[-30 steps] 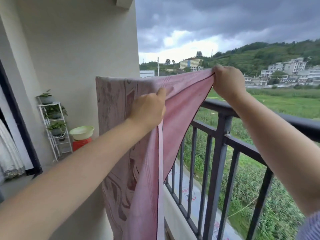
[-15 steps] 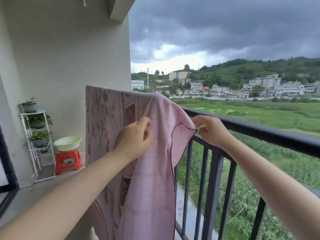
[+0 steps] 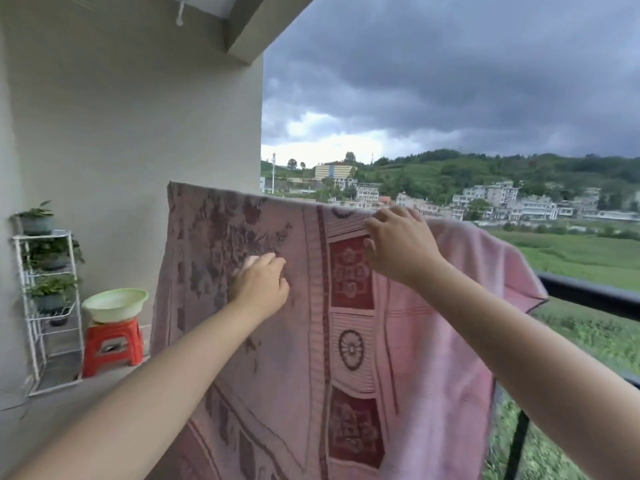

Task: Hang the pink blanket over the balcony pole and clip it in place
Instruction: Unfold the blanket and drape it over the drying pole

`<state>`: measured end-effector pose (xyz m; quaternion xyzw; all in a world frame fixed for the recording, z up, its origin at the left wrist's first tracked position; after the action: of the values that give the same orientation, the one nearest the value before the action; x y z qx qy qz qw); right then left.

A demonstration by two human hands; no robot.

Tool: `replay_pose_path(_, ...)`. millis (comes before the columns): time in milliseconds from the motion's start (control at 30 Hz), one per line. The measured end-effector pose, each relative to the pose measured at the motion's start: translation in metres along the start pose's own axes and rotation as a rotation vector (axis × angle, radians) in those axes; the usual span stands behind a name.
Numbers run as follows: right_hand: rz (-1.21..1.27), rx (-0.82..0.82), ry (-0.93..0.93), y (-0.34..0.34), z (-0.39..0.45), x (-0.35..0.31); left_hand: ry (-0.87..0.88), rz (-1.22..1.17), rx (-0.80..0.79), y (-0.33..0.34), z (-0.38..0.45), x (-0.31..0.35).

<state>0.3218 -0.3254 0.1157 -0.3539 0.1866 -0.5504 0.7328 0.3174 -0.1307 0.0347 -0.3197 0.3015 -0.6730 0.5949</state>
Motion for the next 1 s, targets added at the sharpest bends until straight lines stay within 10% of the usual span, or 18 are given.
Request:
replay_pose_path(467,0.168,-0.597,0.052,0.207,0.06,-0.31,-0.018,0.116,-0.47,0.026,-0.042,-0.309)
replay_pose_path(1000,0.353,-0.676,-0.102,0.479,0.34,-0.65,-0.27,0.211,-0.548,0.155,0.106,-0.742)
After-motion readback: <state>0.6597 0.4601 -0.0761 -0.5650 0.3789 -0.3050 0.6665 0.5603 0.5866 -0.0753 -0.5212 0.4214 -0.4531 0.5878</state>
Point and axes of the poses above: each hand's wrist, its own z-axis towards the middle knuckle, its own y-axis out of the palm, x = y × z, the point moved 3 cm from there along z, towards the middle knuckle, and after that the axes turned 13 degrees about y, right-handed, at the moved point
